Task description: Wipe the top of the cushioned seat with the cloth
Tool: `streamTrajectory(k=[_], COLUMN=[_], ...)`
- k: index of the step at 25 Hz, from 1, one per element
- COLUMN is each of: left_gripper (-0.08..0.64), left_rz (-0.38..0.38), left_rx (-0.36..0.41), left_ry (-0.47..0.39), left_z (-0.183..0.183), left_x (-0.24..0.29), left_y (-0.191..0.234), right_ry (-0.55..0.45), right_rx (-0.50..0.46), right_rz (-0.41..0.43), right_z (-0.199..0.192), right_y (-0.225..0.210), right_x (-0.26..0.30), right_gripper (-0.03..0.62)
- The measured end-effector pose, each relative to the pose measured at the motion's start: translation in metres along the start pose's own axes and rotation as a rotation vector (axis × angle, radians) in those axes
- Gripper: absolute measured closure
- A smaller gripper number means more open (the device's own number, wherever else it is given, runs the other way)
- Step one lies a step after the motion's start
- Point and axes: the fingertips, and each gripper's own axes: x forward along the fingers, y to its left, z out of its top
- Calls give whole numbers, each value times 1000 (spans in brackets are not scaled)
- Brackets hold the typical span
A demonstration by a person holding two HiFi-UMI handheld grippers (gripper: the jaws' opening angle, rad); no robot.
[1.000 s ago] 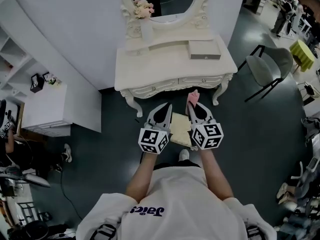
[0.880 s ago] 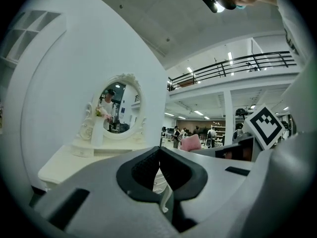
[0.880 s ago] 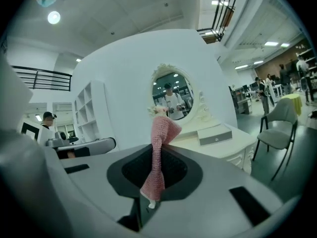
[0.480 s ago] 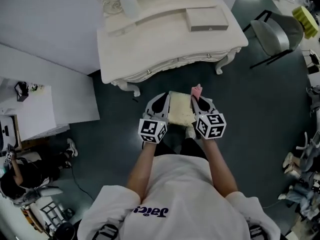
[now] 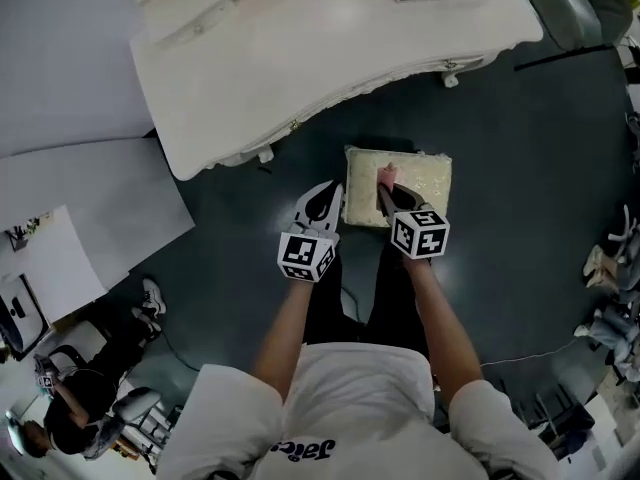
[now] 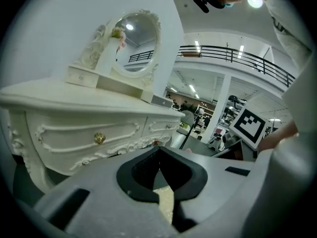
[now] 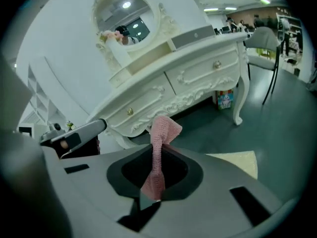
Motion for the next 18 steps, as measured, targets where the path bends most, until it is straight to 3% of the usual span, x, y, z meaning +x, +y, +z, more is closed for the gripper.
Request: streamTrajectory(k=[7,14,18], left_gripper=[546,546,546], left_rz=[14,29,48], left_rx=[-61,-96,-110], left_ry=[74,90,97], left_z=[-88,-134,-151], left_x=[34,48,50], left_y=[55,85,93], right_ry=[143,183,236], right_rx=[64,76,98], right_rz=[-27,11,-10], right_z=[-66,-93,-108], right_y=[-37,-54,-63], right_x=[116,202,232], right_gripper=[571,571,571])
